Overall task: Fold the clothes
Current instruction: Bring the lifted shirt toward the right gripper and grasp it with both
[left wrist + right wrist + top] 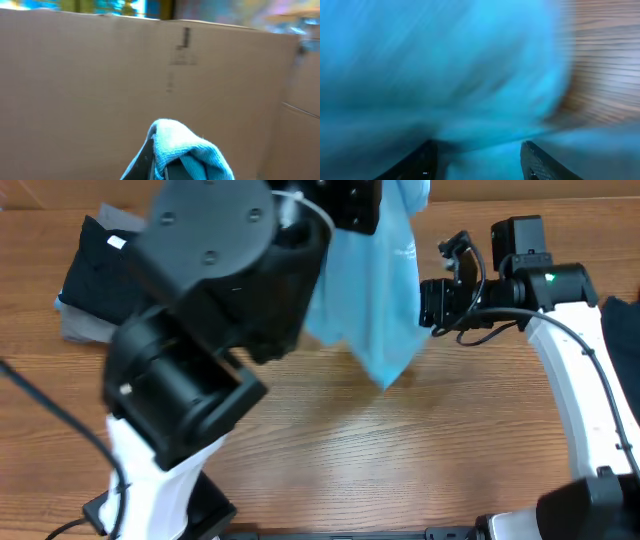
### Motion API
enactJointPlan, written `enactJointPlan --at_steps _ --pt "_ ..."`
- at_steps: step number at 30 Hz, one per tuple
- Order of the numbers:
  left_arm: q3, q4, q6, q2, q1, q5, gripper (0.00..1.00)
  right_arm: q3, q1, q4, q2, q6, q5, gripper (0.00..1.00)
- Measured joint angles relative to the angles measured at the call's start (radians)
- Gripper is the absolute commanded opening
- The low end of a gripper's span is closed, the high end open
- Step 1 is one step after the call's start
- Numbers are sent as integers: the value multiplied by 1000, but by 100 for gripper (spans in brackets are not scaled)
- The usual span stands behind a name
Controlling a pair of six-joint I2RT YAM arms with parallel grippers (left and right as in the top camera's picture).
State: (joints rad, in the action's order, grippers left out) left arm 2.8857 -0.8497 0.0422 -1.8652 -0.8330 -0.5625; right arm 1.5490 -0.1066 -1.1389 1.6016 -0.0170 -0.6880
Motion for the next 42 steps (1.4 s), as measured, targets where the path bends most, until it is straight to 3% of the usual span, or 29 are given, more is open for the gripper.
enactJointPlan --at_steps 4,9,15,23,27,37,42 --pt "-6 94 -60 -55 -41 -149 4 0 -83 7 -51 18 -5 64" --pt "-14 159 -121 -81 -64 -233 4 0 -200 47 -61 13 98 66" --pt "-14 221 -201 -82 -71 -335 4 0 -287 66 -61 8 194 63" --pt "-14 407 -340 -82 -71 -484 4 0 -318 68 -77 47 128 62" --pt "-14 426 -382 -82 -71 -554 4 0 -376 77 -120 58 111 61" --pt "-14 617 -505 -84 -71 -657 4 0 -543 91 -159 23 191 57" --pt "-14 634 -544 -84 -79 -674 5 -1 -614 179 -159 -28 284 55"
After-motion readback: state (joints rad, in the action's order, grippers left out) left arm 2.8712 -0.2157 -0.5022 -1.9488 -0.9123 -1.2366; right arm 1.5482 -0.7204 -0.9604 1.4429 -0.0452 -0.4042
